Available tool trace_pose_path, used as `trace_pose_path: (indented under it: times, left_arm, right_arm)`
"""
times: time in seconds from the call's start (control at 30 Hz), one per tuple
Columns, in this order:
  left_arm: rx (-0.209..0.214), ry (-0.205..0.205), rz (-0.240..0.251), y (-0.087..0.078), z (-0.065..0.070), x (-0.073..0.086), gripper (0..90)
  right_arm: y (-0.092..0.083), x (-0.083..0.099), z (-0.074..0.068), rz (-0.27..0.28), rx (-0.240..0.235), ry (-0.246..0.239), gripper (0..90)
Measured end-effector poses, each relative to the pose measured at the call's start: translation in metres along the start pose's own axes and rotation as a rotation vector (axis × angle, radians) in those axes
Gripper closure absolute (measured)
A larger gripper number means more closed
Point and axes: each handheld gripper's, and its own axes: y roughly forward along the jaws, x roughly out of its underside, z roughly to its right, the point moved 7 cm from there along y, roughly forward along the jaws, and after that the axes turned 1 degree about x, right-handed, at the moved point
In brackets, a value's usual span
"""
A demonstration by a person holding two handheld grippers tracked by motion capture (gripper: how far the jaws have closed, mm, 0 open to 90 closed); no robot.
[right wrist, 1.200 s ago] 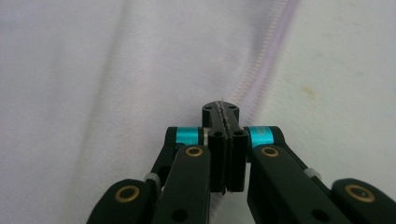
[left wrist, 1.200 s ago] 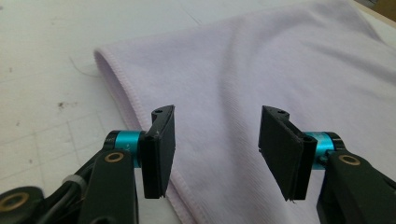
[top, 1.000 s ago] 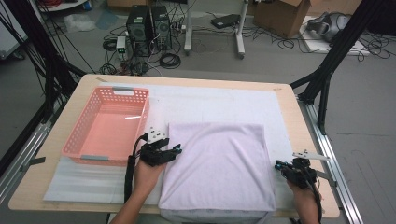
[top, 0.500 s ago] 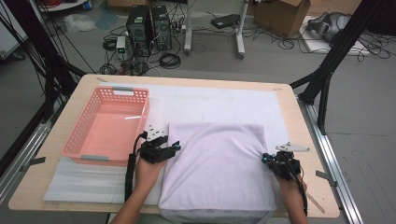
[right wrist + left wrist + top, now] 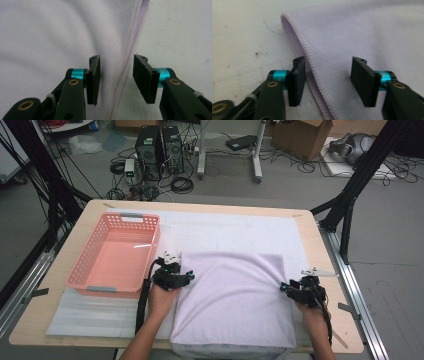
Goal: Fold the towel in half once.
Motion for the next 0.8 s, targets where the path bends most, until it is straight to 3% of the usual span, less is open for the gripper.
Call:
trace_pose_path:
  times: [0.03, 0.07, 0.1, 0.13, 0.17, 0.23, 0.3, 0.43, 0.5, 0.67, 0.8]
  left_arm:
    - [-0.002, -0.013, -0.003, 0.000, -0.001, 0.000, 54.8]
    - [0.028, -0.037, 0.000, -0.001, -0.002, -0.001, 63.7]
    - [0.067, -0.067, -0.004, 0.000, 0.000, 0.000, 82.9]
    - [0.063, -0.087, -0.008, 0.000, 0.000, -0.001, 84.5]
    - [0.061, -0.103, -0.012, 0.000, 0.000, -0.002, 85.1]
    - [0.036, -0.103, -0.008, 0.001, -0.001, -0.006, 86.0]
    - [0.015, -0.111, 0.054, -0.002, -0.001, -0.017, 86.3]
    - [-0.010, -0.108, 0.132, -0.003, -0.002, -0.046, 86.3]
    - [-0.003, -0.131, 0.179, -0.003, -0.004, -0.061, 86.3]
    - [-0.019, -0.137, 0.235, 0.002, -0.011, -0.090, 86.2]
    - [-0.029, -0.151, 0.311, 0.004, -0.020, -0.106, 86.1]
  right_arm:
    - [0.005, -0.001, 0.001, 0.005, 0.001, -0.002, 58.2]
    - [0.007, -0.004, 0.001, 0.020, 0.006, -0.002, 59.6]
    - [0.009, -0.005, 0.001, 0.012, 0.016, -0.005, 63.4]
    - [0.009, -0.006, 0.000, 0.012, 0.034, -0.023, 68.9]
    - [0.009, -0.005, -0.001, 0.008, 0.005, -0.007, 81.9]
    - [0.009, -0.006, -0.002, -0.006, -0.023, 0.028, 84.2]
    - [0.009, -0.009, 0.001, -0.014, -0.033, 0.043, 85.1]
    - [0.004, -0.026, 0.007, 0.093, 0.010, -0.011, 85.3]
    - [0.004, -0.036, 0.012, 0.112, 0.014, 0.007, 85.3]
    - [0.004, -0.066, 0.024, 0.175, 0.023, 0.017, 85.1]
    - [0.010, -0.090, 0.028, 0.254, 0.038, -0.031, 84.9]
